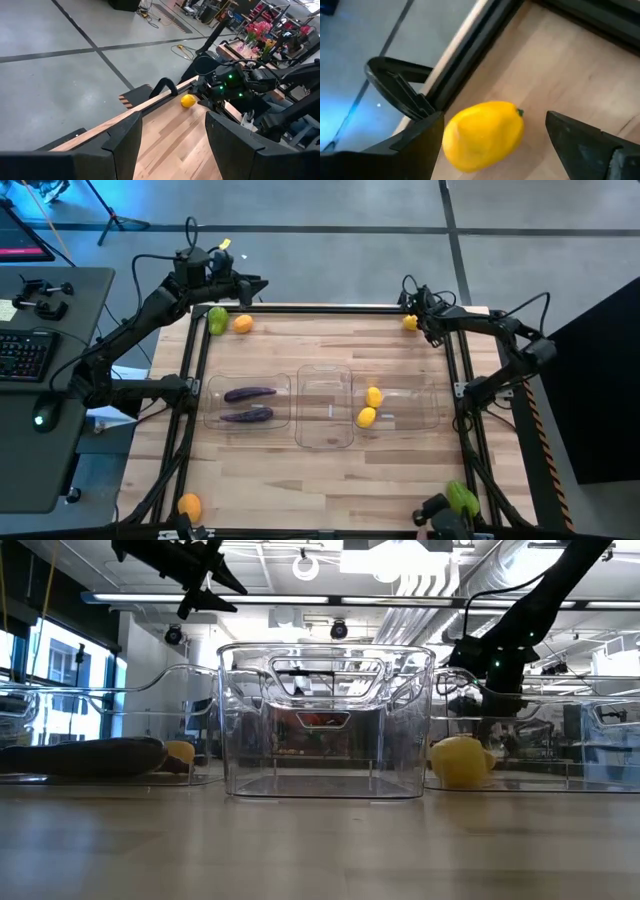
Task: Sort produce into baskets
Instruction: Put the lemon into the right transparent bin
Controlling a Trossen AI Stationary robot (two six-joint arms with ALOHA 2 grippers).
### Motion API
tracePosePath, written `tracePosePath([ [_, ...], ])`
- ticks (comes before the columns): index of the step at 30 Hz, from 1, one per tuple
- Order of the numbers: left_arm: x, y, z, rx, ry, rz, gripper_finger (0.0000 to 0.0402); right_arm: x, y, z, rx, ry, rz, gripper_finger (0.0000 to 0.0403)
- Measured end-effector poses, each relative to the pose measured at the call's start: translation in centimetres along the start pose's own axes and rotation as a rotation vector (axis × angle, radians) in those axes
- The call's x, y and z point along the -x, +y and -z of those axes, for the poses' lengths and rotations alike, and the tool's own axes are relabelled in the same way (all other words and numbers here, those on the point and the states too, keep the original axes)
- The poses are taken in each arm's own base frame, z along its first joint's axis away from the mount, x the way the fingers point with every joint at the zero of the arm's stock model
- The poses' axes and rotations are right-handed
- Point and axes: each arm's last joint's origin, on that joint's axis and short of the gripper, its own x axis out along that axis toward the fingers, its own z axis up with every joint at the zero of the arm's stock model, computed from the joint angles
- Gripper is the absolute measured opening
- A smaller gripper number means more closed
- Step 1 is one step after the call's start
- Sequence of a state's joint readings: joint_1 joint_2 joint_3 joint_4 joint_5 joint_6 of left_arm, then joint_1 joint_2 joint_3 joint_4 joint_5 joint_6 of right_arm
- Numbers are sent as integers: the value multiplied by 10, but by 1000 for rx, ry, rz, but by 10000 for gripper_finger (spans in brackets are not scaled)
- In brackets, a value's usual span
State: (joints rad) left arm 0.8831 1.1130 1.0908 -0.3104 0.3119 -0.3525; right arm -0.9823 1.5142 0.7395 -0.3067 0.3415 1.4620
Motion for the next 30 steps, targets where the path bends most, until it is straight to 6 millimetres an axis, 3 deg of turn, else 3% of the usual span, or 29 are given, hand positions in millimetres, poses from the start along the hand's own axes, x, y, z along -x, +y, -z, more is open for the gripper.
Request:
tracePosePath([
  [7,0,0,1,-3,8,-1,207,-14,3,9,-78,56,-4,339],
  [21,0,2,7,35,68,-18,207,-13,1,15,80,104,12,339],
  [30,0,2,8,40,80,-21,207,-13,1,14,15,50,23,339],
])
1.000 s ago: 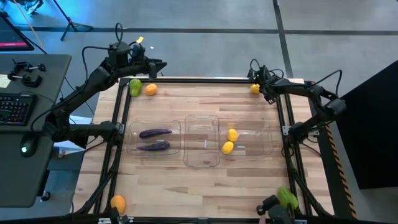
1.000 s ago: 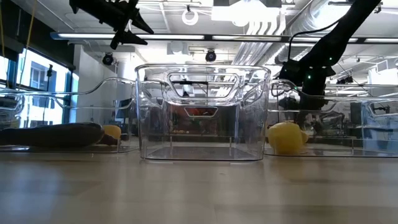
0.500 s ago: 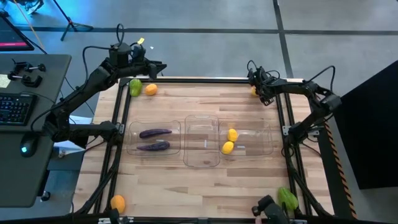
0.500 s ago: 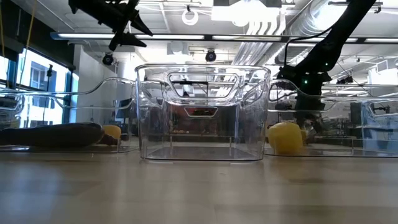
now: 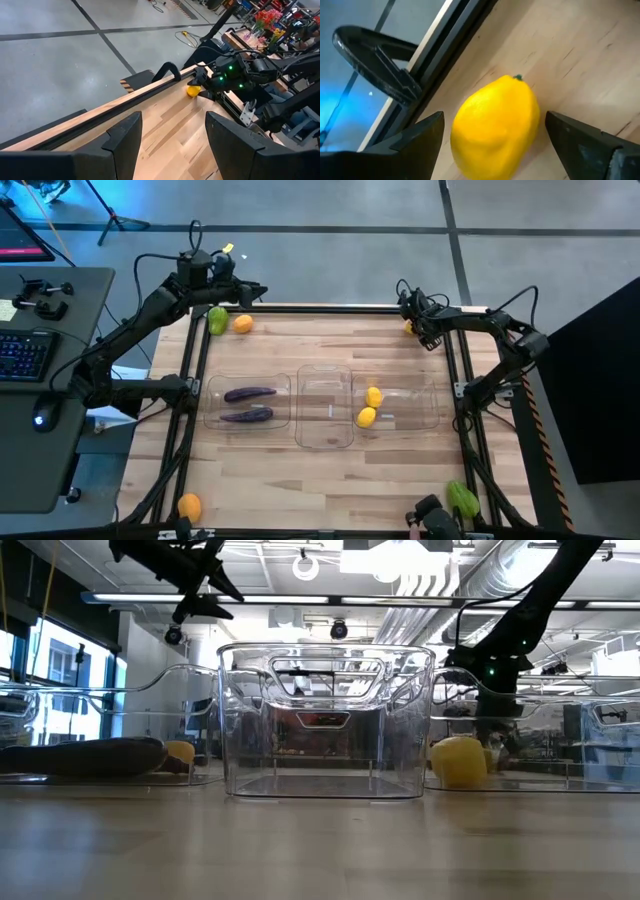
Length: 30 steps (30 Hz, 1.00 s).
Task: Sort produce into baskets
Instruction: Put the lemon into the right transparent bin
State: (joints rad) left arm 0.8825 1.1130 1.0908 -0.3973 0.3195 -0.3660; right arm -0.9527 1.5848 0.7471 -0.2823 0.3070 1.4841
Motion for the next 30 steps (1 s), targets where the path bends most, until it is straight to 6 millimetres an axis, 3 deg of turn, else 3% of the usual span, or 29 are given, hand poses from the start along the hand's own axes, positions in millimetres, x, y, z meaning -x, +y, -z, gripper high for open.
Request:
tracePosePath([
  [17,0,0,0,0,0,0,207,0,0,0,-23,-23,4,330],
  [21,0,0,0,-1,-1,0,207,-2,-3,2,-6,-4,33,282],
  [27,0,0,0,-2,-2,0,207,-1,-4,2,97,34,35,164],
  [30,0,0,0,-1,2,10,207,10,-1,1,184,50,-13,150],
])
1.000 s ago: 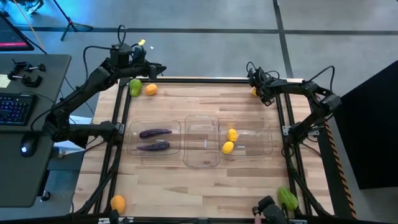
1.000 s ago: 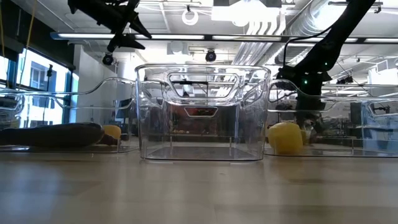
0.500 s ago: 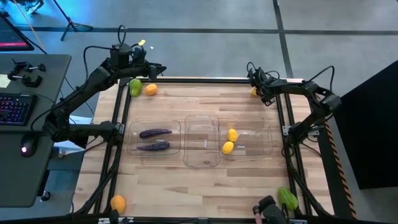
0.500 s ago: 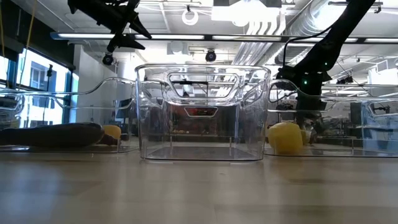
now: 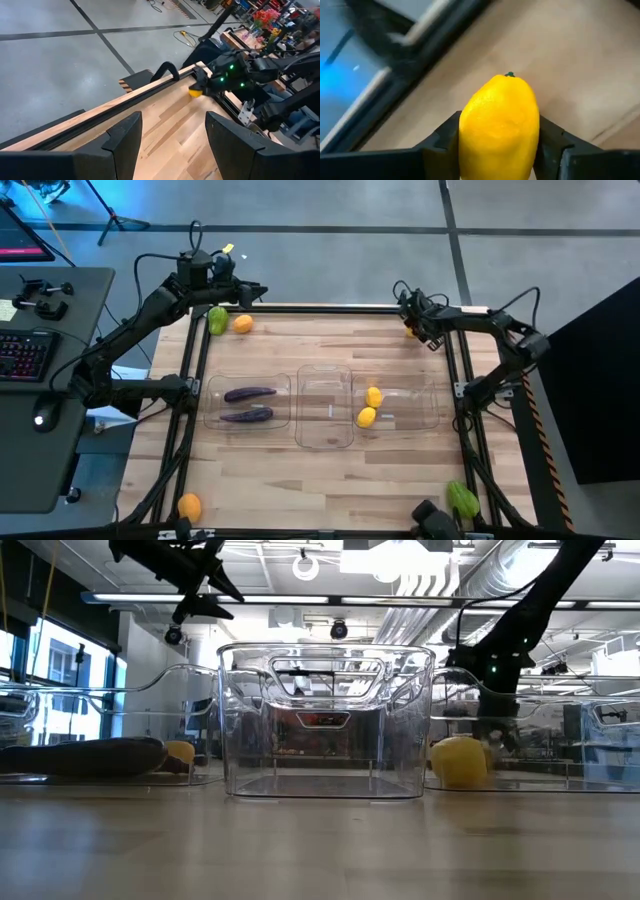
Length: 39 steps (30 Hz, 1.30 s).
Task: Sort produce into baskets
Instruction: Put the lemon into the right transparent bin
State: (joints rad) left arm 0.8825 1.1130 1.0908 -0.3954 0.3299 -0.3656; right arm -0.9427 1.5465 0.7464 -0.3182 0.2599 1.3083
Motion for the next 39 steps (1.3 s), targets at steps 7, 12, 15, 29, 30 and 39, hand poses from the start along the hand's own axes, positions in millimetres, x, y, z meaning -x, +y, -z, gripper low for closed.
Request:
tracePosePath([
  [7,0,-2,1,0,31,82,207,82,20,-2,342,-102,-419,161],
  [12,0,-3,1,-1,38,98,207,144,12,27,579,-6,-702,186],
  [15,0,-3,1,-4,37,98,207,163,-6,54,661,135,-707,184],
  [29,0,-4,2,45,42,102,207,200,-53,138,808,498,-673,196],
  [30,-1,-5,2,63,47,107,207,201,-55,139,837,500,-673,196],
  [39,-9,-39,14,124,69,166,207,186,-76,129,1022,565,-405,207],
])
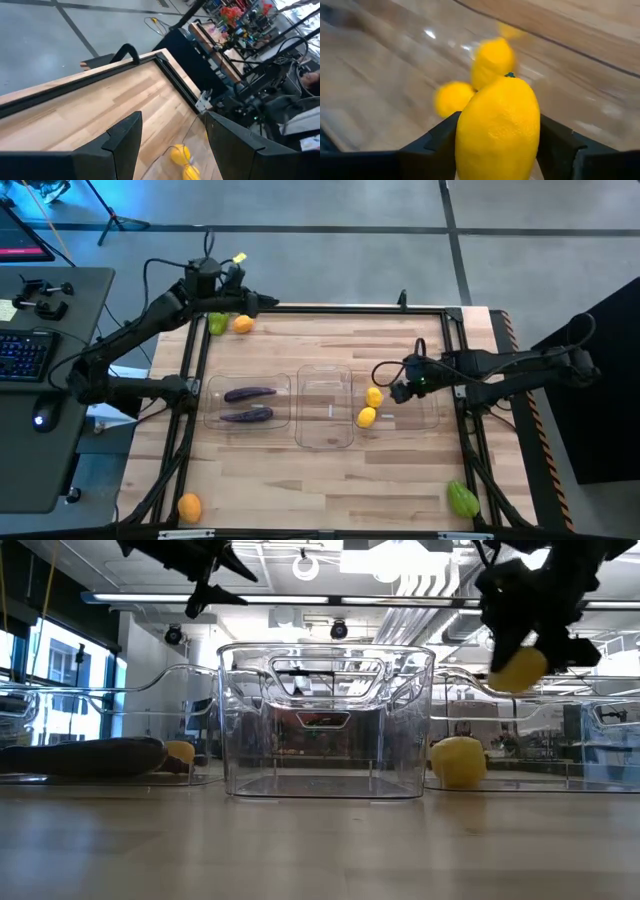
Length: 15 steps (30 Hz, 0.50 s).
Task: Sort produce into baskets
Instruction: Put the lemon into the right transparent bin
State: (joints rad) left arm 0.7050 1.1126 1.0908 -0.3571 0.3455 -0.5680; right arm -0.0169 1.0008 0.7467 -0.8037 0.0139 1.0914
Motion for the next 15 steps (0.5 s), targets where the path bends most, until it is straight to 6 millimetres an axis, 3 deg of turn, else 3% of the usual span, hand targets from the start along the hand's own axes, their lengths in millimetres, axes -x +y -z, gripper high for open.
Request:
tracePosePath([
  [9,-11,-36,24,53,-30,-45,207,0,-9,-3,221,56,42,310],
  [13,-11,-42,28,71,-22,-58,207,0,-11,-8,262,41,40,348],
  [15,-9,-39,20,90,21,-104,207,0,-10,-10,259,30,31,357],
])
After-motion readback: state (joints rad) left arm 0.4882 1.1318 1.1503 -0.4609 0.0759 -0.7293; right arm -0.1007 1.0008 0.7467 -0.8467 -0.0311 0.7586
